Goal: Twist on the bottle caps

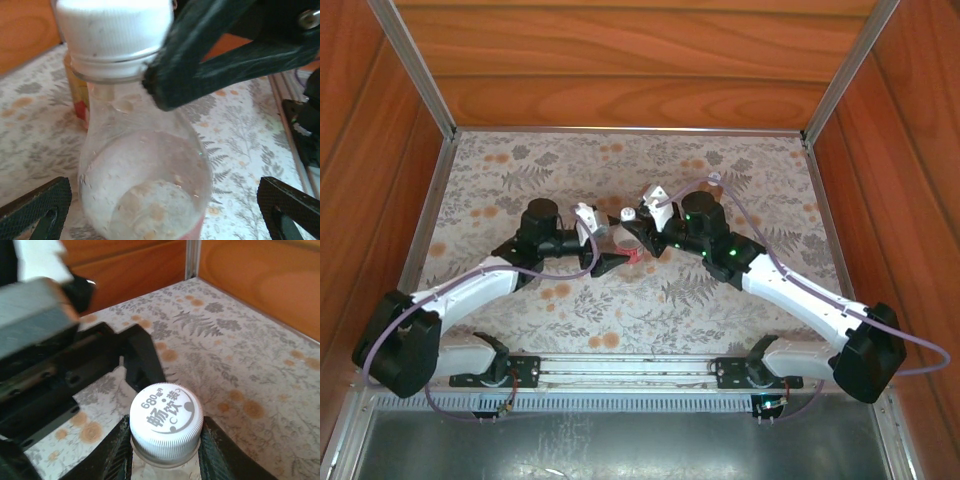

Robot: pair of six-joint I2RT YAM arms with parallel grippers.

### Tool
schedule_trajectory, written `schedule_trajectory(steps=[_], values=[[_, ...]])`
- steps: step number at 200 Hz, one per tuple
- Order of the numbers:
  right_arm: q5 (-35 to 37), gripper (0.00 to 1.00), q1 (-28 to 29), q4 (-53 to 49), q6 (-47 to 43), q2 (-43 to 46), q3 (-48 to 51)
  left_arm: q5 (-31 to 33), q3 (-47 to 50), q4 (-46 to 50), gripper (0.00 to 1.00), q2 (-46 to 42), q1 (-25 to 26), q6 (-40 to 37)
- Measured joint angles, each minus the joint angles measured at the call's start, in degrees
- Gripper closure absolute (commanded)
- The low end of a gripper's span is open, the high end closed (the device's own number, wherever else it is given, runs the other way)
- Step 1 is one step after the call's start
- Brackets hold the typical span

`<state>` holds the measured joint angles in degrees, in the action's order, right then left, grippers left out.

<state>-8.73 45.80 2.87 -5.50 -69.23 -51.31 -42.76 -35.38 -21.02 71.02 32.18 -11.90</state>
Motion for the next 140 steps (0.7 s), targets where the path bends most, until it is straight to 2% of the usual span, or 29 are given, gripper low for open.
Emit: schedule_trajectory(steps=[37,68,101,140], values=[[0.83,0.88,-3.5,6.47,-0.5,-5.2,-0.31,8.98,2.93,-0.96,0.0,-6.54,-0.46,0.22],[0.31,0.88,-7.45,11.43,-1.01,-12.37,-3.69,14.49,4.92,-1.44,0.0,-8.48,-1.07,0.48],[-0.76,0.88,-10.71,14.23,-1.64,-18.4,-8.35,17.44,6.69,-1.46,0.0,-8.7,-1.44,1.38],[-2.49,0.83,-12.09,14.99,-2.32,-22.62,-11.72,19.61,7.61,-1.4,0.0,-9.14,-1.44,1.46]])
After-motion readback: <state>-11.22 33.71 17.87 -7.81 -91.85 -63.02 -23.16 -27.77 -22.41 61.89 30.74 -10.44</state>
